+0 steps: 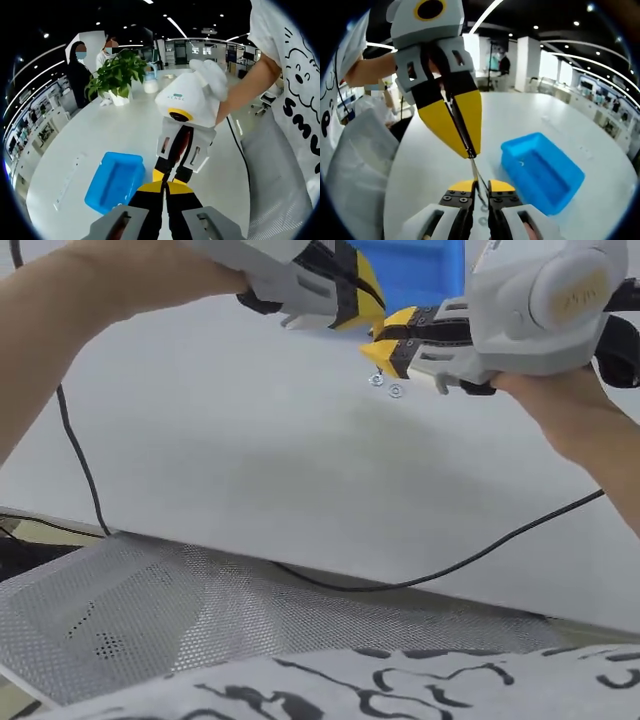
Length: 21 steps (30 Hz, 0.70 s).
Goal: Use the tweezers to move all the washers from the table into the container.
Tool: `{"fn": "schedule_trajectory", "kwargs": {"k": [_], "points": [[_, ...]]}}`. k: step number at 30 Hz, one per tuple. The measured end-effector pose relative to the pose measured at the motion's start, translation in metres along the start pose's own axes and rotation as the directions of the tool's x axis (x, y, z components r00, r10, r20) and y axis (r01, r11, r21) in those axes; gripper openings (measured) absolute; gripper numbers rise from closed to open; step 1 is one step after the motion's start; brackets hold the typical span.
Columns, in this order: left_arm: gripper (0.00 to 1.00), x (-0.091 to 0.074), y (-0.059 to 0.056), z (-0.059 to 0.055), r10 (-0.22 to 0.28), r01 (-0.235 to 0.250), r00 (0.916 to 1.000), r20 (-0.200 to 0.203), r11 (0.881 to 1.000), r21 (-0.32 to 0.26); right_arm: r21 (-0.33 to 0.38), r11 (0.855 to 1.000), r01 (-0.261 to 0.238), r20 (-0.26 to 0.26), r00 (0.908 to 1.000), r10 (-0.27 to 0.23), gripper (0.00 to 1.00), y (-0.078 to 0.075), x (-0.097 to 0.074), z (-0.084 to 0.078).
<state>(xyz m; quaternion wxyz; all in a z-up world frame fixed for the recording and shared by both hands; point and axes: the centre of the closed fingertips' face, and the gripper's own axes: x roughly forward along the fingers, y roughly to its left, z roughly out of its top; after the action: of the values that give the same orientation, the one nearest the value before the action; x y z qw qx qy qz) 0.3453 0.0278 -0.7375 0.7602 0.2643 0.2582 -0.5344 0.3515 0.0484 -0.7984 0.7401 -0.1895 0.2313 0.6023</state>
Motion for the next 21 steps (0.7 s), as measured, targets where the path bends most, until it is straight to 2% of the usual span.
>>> {"fn": "schedule_trajectory", "kwargs": {"k": [3,7,13,21], "points": [[0.00,-0.0003,0.0009,0.0011,0.000,0.000,1.0000,0.004,1.000,-0.001,0.010,1.000,0.000,0.008,1.0000,0.000,0.05,-0.0001,0.0013,0.0019],[0.00,0.0017,0.0036,-0.0034,-0.003,0.003,1.0000,-0.004,1.000,-0.002,-0.003,1.000,0.006,-0.007,1.0000,-0.006,0.05,-0.0005,0.0042,0.0002],[0.00,0.0026,0.0017,-0.0060,-0.007,0.007,0.9999,-0.008,1.000,-0.009,0.036,0.999,0.000,0.000,1.0000,0.000,0.06,0.0004,0.0068,-0.0023],[0.00,0.0050,0.0017,-0.0081,-0.007,0.007,0.9997,-0.024,1.000,0.000,0.020,1.000,0.003,-0.016,0.9999,-0.003,0.05,0.0005,0.0086,-0.0061]]}}
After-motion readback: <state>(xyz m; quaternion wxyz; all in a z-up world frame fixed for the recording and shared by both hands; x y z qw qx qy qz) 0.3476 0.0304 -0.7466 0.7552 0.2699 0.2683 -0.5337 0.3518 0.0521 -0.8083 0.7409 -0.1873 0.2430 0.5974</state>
